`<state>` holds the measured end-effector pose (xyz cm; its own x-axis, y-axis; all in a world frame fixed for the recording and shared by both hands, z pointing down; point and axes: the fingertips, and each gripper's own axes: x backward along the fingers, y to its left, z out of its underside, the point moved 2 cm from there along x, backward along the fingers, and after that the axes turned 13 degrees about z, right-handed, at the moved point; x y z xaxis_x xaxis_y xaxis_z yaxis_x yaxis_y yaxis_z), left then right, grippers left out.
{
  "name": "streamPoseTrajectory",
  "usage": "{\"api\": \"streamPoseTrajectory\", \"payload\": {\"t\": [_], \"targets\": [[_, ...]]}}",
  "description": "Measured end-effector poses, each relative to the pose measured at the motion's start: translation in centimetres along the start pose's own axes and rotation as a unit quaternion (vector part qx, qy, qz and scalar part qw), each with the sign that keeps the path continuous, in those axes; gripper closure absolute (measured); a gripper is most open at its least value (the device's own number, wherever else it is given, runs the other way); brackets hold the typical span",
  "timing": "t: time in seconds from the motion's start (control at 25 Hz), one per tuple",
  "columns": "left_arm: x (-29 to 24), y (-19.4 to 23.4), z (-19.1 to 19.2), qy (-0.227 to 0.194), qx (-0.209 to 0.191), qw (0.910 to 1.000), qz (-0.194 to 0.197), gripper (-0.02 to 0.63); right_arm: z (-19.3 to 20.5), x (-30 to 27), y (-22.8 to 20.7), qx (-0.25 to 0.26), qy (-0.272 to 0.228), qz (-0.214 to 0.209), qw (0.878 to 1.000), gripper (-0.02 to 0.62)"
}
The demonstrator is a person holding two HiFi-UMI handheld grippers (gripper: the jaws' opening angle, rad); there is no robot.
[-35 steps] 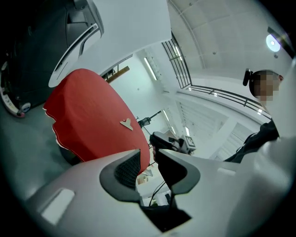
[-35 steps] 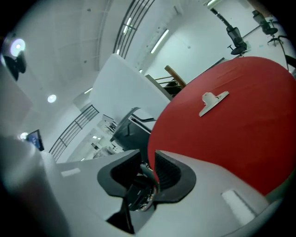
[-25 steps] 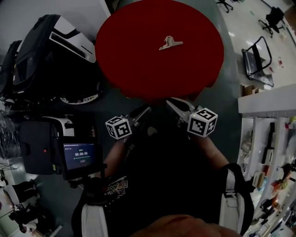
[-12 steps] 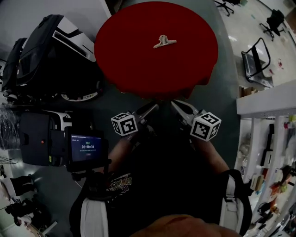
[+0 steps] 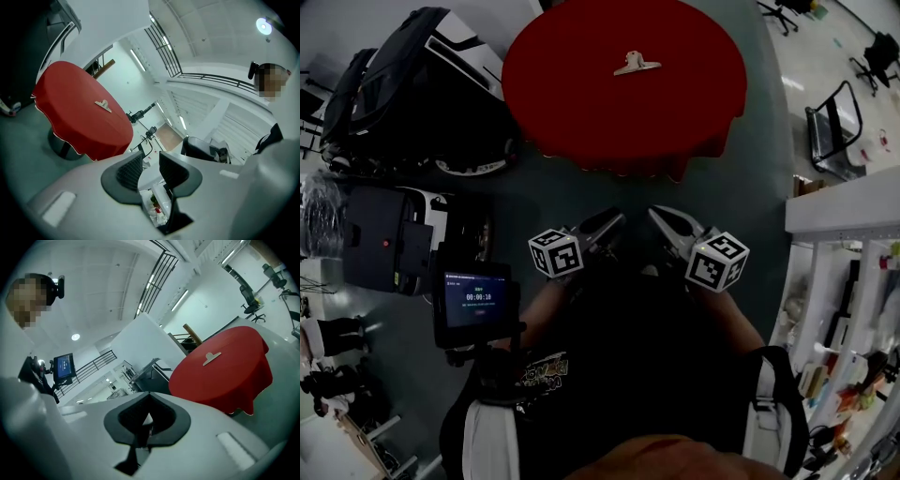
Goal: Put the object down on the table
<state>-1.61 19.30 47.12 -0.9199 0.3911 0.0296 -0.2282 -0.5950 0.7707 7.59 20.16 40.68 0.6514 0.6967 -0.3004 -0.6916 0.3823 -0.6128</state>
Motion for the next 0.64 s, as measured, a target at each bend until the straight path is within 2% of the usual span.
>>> {"api": "streamPoseTrajectory", "payload": {"t": [0.24, 0.64], "targets": [[-0.2, -1.4, 2.4, -0.002, 0.005, 1.0, -0.007, 0.491, 0.9, 2.2, 0.2, 0.007, -0.001, -0.01, 1.0, 0.592], [-1.6, -3.5, 3.4, 0.018, -0.022, 0.9996, -0.003, 0.491, 0.9, 4.2, 0.5, 0.013, -0.009, -0.018, 1.0, 0.592]]}}
